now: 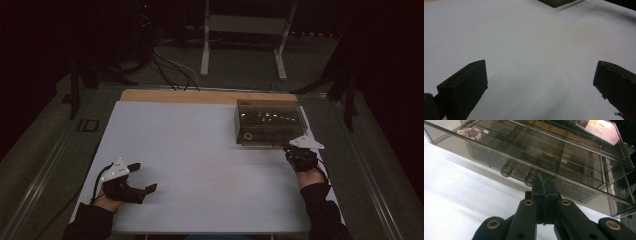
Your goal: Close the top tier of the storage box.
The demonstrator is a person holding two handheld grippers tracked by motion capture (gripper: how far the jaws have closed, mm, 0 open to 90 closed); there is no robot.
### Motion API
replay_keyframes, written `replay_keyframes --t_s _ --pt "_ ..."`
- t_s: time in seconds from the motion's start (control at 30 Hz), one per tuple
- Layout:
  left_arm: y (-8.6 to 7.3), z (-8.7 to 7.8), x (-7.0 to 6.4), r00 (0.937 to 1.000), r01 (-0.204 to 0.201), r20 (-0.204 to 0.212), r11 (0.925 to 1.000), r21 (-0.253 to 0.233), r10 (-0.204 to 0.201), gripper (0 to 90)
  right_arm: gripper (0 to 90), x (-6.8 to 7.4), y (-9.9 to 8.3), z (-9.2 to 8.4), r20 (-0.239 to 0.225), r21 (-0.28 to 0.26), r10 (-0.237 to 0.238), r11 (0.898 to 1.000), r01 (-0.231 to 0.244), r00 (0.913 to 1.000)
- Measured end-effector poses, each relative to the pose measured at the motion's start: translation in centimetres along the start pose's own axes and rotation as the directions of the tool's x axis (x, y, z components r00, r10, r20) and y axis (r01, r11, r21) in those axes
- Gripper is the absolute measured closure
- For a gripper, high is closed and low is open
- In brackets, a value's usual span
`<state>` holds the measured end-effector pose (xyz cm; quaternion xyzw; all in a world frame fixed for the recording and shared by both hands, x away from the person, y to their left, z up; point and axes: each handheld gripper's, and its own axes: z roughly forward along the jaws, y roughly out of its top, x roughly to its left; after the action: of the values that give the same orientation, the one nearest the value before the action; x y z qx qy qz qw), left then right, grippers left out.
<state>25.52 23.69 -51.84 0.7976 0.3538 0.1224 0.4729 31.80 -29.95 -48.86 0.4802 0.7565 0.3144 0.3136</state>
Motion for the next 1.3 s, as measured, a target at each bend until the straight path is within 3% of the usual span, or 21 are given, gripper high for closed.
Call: replay_keyframes --t_s 1.3 --pt "0.0 0.1 -0.1 1.0000 -0.005 0.004 1.0000 0.008 0.005 0.9 90.0 -0.1 1.3 1.3 0.000 0.001 0.010 1.000 -0.010 1.0000"
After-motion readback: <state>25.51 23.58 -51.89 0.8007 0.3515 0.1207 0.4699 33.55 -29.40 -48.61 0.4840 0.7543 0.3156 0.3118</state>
